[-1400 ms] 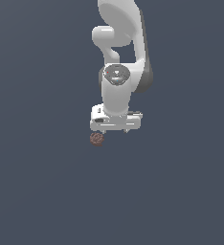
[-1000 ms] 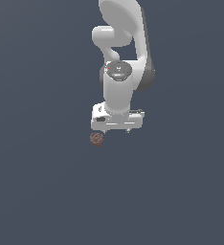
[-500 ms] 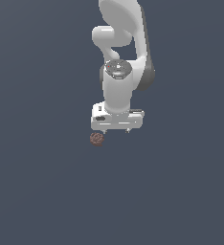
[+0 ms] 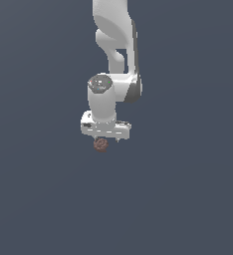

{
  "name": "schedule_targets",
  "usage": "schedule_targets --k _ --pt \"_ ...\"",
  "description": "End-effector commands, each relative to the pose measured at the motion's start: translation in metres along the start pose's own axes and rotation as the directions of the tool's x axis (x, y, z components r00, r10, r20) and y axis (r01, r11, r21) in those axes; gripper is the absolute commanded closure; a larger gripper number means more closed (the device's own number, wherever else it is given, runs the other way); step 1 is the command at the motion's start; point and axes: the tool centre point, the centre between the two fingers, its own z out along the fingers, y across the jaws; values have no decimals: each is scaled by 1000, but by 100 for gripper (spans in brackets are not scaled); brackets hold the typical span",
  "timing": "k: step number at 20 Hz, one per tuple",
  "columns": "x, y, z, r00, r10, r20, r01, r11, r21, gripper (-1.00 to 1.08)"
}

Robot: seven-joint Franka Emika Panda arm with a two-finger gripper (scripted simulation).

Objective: Pick up the object and move it to a goal position.

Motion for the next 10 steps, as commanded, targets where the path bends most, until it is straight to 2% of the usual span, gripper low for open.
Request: schedule_targets --k 1,5,10 --pt "-5 17 11 999 51 -1 -51 999 -2 -92" --pt "-9 33 21 995 97 -1 -97 995 -5 -92" --pt "-10 35 22 995 102 0 -102 995 -6 -92"
